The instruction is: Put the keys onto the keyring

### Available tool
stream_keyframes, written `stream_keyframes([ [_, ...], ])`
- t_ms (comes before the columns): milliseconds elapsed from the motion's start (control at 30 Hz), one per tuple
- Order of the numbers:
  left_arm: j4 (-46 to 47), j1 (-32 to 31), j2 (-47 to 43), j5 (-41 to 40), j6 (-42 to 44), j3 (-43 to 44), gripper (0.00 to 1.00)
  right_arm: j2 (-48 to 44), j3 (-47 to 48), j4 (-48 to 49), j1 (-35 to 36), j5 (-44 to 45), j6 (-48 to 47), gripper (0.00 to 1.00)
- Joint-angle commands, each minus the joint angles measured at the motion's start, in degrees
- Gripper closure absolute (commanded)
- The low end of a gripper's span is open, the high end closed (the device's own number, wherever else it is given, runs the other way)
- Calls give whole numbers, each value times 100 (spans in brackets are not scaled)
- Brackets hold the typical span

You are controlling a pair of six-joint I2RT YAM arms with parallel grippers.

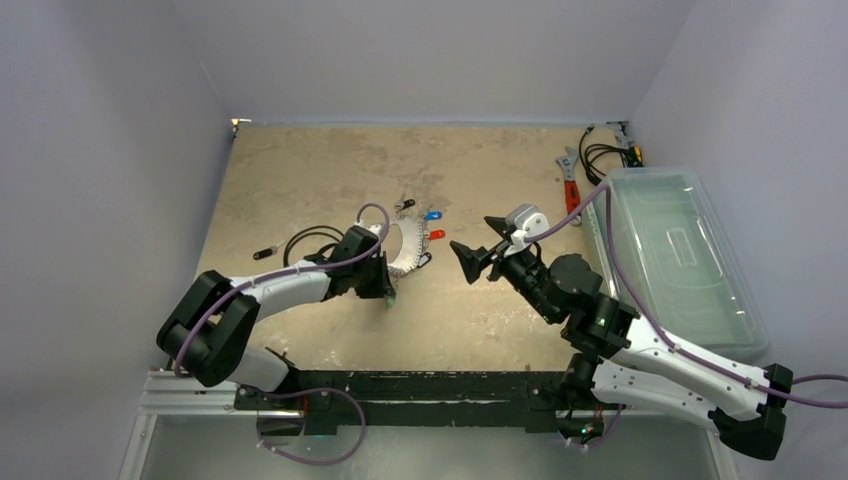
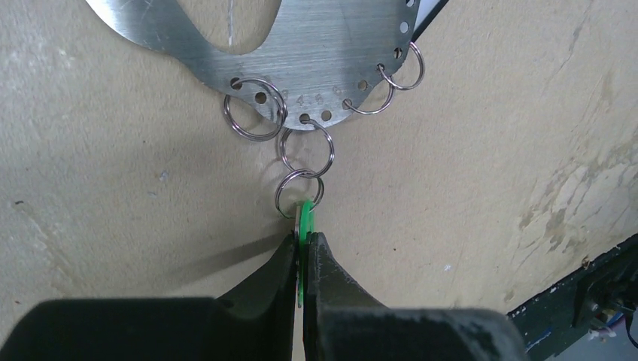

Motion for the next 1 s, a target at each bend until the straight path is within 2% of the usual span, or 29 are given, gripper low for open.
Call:
stream_keyframes([
  [0, -172, -126, -230, 127, -270, -359, 92, -119, 94, 10, -20, 10, 41, 20],
  [100, -23, -207, -398, 517, -429, -565, 71, -120, 109, -17, -20, 19, 38, 20],
  [133, 24, -236, -519, 619, -519, -652, 61, -124, 111, -21, -20, 20, 38, 20],
  [200, -57, -275, -966, 634, -636, -798, 45, -130, 127, -43, -20, 14, 48, 20],
  [300, -524, -284, -1732, 510, -613, -712, 31, -142, 129, -47, -20, 6, 44, 20],
  [400, -1248, -288, -2424, 165, -364, -261, 18, -121, 129, 36, -20, -26, 75, 20],
  [567, -2130, -286, -3085, -758, 579, 853, 11, -113, 120, 162, -20, -34, 54, 19],
  [700, -2206, -290, -3689, -2902, 683, 1301, 1, -271, 14, 391, -16, -141, 47, 10],
  [800, -1853, -288, -4150, -4002, 975, 1435, 1, -522, -226, 746, -19, -63, 85, 2],
  [967, -939, -287, -5117, -4822, 2018, 908, 1, -894, -674, 1311, -20, 530, 727, 1],
])
